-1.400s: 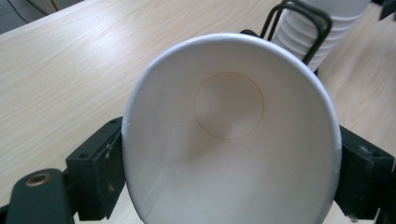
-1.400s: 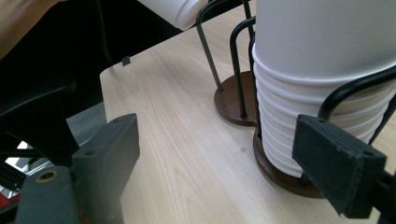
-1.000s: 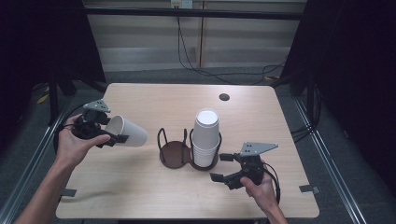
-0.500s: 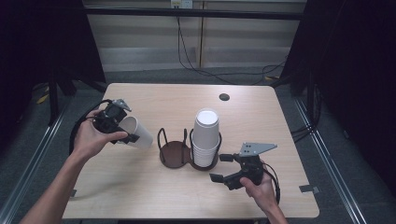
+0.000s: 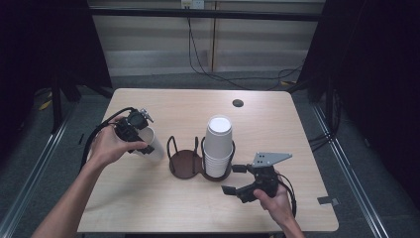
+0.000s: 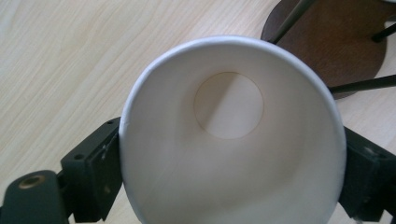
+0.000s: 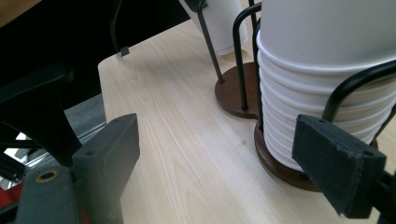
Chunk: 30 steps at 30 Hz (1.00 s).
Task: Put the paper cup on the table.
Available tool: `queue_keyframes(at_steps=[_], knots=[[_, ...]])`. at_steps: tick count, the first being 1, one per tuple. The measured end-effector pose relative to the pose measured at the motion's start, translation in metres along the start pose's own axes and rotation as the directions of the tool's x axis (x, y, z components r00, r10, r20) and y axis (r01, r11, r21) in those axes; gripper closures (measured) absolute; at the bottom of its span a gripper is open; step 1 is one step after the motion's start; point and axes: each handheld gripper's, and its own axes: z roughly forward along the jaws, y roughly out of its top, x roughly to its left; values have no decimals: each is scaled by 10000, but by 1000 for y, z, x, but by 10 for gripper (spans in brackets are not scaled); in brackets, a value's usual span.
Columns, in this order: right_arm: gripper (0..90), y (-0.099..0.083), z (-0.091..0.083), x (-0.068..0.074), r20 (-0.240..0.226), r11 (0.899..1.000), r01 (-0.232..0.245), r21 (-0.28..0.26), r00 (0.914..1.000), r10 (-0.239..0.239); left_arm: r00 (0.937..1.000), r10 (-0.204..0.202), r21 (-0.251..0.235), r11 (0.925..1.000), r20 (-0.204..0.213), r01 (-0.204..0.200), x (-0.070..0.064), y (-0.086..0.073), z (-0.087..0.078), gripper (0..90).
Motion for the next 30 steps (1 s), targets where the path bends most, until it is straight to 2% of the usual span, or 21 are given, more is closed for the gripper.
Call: queue_keyframes(at_steps=[5,6,9,10,11,12,16,21,25,27,28,30], knots=[[154,0,0,0,70,10000,-46,47,10000,45,9995,247,89,9997,-209,-246,-7,4,7,100],[154,0,1,-1,106,10000,-55,39,9999,55,9992,343,248,9991,-210,-338,-7,6,9,100],[153,-1,0,-1,113,10000,-63,38,9999,63,9993,276,345,9990,-256,-268,-8,9,12,92],[154,-1,0,0,104,10000,-45,44,9999,45,9990,367,455,9983,-261,-355,-8,12,13,90],[154,-1,0,0,104,10000,-45,44,9999,45,9990,367,455,9983,-261,-355,-8,12,13,86],[153,-1,1,-1,84,9999,-64,83,9999,64,9983,558,481,9973,-186,-549,-9,13,14,83],[154,-1,2,-1,59,9999,-67,129,10000,66,9977,634,320,9975,-254,-626,-13,15,18,73],[154,-2,3,-1,66,9997,-105,206,9999,104,9993,380,375,9986,-59,-378,-13,18,26,60],[153,-3,2,-2,106,9997,-149,177,9998,147,9999,103,479,9988,2,-103,-11,20,26,59],[154,-3,2,-3,112,9998,-156,145,9998,154,9999,126,555,9984,53,-129,-9,19,27,57],[154,-3,2,-3,115,9998,-168,146,9998,167,10000,-14,541,9985,75,9,-9,19,27,58],[153,-3,2,-3,115,9997,-163,180,9998,161,9996,0,468,9989,293,-13,-8,19,26,59]])
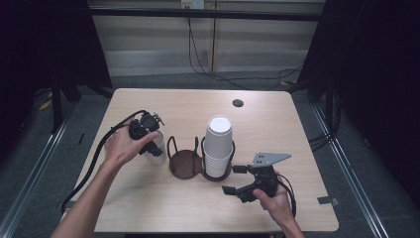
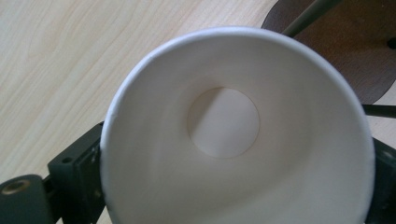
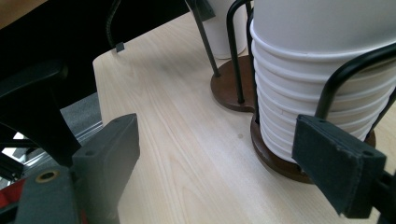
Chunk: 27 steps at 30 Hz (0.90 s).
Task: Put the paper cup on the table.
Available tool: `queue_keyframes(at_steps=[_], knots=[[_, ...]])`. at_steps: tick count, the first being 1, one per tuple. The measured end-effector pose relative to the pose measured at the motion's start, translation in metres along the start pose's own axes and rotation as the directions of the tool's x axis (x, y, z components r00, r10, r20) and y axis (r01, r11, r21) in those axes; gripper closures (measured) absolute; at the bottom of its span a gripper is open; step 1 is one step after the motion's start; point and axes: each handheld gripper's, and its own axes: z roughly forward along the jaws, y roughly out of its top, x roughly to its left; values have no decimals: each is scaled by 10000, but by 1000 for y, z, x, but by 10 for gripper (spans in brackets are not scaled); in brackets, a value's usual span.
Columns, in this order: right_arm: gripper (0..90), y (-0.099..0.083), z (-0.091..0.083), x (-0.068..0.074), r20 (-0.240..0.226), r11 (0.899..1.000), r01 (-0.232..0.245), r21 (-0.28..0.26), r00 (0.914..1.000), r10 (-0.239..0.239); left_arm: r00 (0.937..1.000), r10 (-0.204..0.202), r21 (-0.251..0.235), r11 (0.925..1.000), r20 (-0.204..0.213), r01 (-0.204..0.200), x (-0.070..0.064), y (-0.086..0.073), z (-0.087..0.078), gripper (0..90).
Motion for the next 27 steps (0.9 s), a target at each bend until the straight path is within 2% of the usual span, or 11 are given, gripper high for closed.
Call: queue_keyframes(at_steps=[3,5,9,12,14,17,18,22,24,26,27], knots=[[150,0,0,0,-44,10000,-8,0,10000,8,9997,26,78,10000,236,-28,-1,0,4,55],[150,0,1,0,-23,10000,-10,17,10000,10,10000,44,57,10000,-16,-43,-2,1,6,58],[150,0,0,0,-4,10000,-13,-20,10000,13,9999,65,-120,9999,-102,-66,-1,-2,7,55],[150,0,0,0,37,10000,6,-14,10000,-6,9990,377,-110,9992,-231,-380,-4,-3,7,54],[150,0,-1,-1,96,10000,-53,-32,9999,53,9988,395,-85,9992,-279,-397,-4,-3,8,53],[151,0,-1,-1,105,10000,-56,-58,9999,57,9996,246,-314,9992,-138,-250,-2,-5,9,52],[151,0,-1,-1,109,9999,-63,-85,9999,63,9997,231,-259,9994,17,-230,-1,-8,11,53],[151,0,-1,-1,109,10000,-66,-72,9999,67,9996,231,-328,9992,187,-225,1,-13,14,63],[151,0,-1,-1,114,10000,-57,-61,9999,58,9995,85,-312,9995,305,-75,2,-17,14,66],[151,0,-1,-1,101,10000,-72,-46,9999,73,9990,35,-498,9988,452,-13,3,-20,15,75],[151,0,-1,-1,103,10000,-69,-45,9999,69,9988,52,-418,9991,490,-31,4,-22,15,76]])
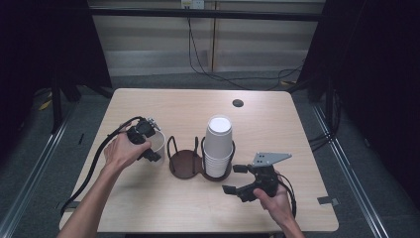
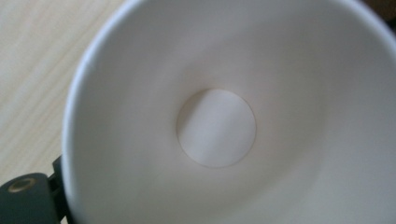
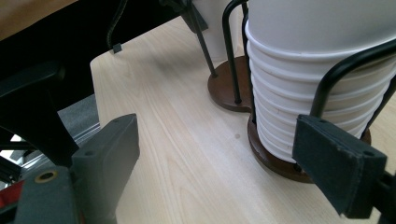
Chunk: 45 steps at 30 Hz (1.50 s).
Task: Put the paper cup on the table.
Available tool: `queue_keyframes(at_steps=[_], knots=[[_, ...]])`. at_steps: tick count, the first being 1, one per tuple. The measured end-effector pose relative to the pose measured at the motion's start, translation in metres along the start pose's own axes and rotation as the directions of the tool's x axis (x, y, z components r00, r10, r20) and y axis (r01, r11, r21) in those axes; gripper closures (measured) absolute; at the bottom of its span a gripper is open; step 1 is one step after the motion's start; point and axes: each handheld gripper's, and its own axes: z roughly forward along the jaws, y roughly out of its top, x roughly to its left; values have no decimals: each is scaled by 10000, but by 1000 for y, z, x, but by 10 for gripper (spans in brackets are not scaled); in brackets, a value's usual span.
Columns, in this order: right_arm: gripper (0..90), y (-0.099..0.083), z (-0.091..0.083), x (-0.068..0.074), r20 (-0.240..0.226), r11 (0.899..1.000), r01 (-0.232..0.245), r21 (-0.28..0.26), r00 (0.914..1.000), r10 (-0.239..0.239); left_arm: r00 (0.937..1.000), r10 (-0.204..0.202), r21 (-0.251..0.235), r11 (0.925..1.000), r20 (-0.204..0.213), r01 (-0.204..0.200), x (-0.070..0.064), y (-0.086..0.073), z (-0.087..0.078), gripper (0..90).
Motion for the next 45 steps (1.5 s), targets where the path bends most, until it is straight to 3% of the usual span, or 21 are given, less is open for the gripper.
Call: queue_keyframes(at_steps=[8,12,16,18,28,29,32,33,34,36,38,41,45], knots=[[151,-1,2,-1,35,10000,9,93,10000,-9,9997,-114,-227,9997,235,119,3,-13,1,104],[151,-1,2,0,-23,10000,-38,69,10000,38,9992,-72,-579,9983,383,94,3,-19,-2,123],[151,0,2,0,-60,10000,5,97,10000,-4,9977,-284,-813,9961,617,334,7,-30,-6,125],[151,0,1,0,-28,10000,-25,78,10000,25,9957,-452,-1071,9928,805,538,9,-37,-9,131],[151,0,2,0,5,10000,-51,66,10000,51,9949,-727,-1867,9788,704,847,9,-66,-26,156],[151,0,1,0,9,10000,-54,64,10000,54,9935,-855,-1937,9761,752,986,8,-67,-27,159],[151,0,1,0,35,10000,-60,49,10000,60,9855,-1136,-2564,9559,1261,1430,7,-75,-30,176],[151,0,-1,-1,69,10000,-88,-22,9999,88,9879,-1188,-2547,9567,995,1407,5,-77,-31,173],[151,0,-1,-1,69,10000,-88,-22,9999,88,9910,-1093,-2421,9622,773,1250,5,-78,-32,173],[151,0,-2,-1,94,9999,-106,-59,9999,106,9915,-1108,-2649,9561,685,1251,2,-82,-34,167],[151,-1,-3,-2,106,9999,-109,-92,9999,110,9893,-1198,-2996,9438,838,1396,0,-87,-37,170],[151,-1,-2,-2,126,9999,-114,-68,9999,115,9855,-1414,-3694,9143,938,1664,-6,-94,-42,171],[151,0,-3,-1,114,9999,-96,-87,9999,97,9852,-1392,-4164,8934,999,1685,-12,-102,-48,180]])
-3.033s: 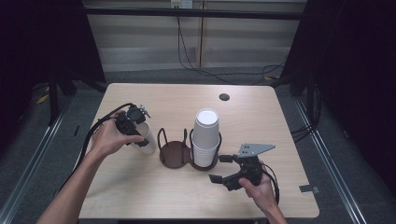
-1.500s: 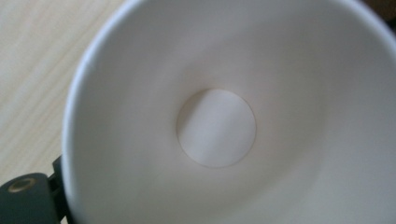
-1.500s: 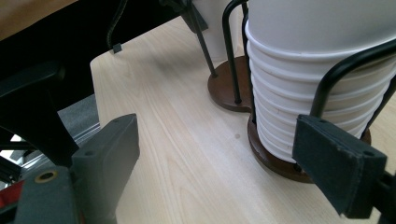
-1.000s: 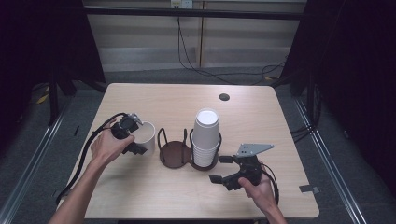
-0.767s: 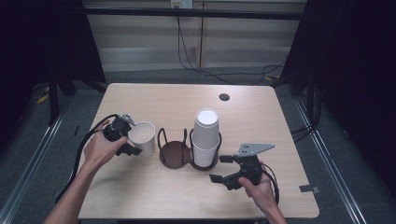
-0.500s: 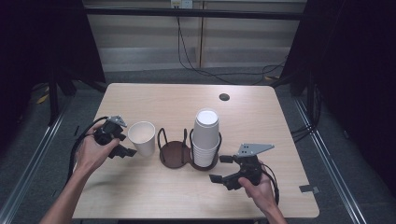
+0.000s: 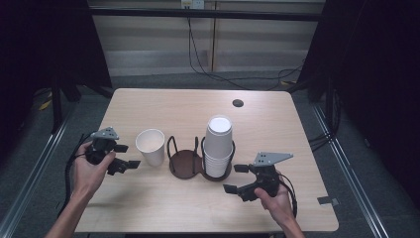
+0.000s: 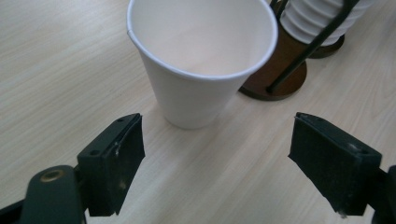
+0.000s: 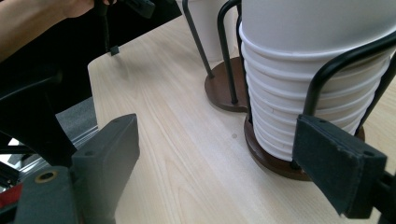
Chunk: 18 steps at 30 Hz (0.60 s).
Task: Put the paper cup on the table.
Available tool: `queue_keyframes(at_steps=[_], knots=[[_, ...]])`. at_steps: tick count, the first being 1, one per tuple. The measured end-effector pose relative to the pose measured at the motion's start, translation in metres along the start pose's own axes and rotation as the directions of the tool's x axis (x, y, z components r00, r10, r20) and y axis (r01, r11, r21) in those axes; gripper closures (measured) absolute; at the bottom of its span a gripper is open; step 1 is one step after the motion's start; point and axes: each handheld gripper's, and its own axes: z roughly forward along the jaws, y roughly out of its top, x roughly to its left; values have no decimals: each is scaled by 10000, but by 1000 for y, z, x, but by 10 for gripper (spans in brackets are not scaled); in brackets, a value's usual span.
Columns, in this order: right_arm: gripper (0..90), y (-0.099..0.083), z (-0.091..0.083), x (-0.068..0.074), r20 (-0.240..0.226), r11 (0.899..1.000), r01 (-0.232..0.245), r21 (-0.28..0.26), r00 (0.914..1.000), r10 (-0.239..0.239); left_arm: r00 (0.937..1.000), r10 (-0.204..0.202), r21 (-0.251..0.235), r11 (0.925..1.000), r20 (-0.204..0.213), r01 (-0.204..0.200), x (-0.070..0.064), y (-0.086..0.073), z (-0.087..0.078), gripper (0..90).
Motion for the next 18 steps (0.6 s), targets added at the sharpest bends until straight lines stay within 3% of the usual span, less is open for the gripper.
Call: queue_keyframes(at_steps=[6,8,11,18], knots=[[151,0,-1,-1,37,10000,-46,-43,10000,47,9994,-346,-652,9973,61,350,-11,-13,-4,217],[151,0,-1,-1,27,10000,-51,-59,10000,51,9976,-688,-975,9928,38,688,-15,-19,-5,232],[151,0,-1,-1,46,9999,-74,-76,10000,74,9969,-783,-1362,9877,-23,772,-19,-25,-5,243],[152,-1,-2,-2,88,9999,-107,-108,9999,108,9986,-516,-2194,9745,-114,478,-34,-33,-7,243]])
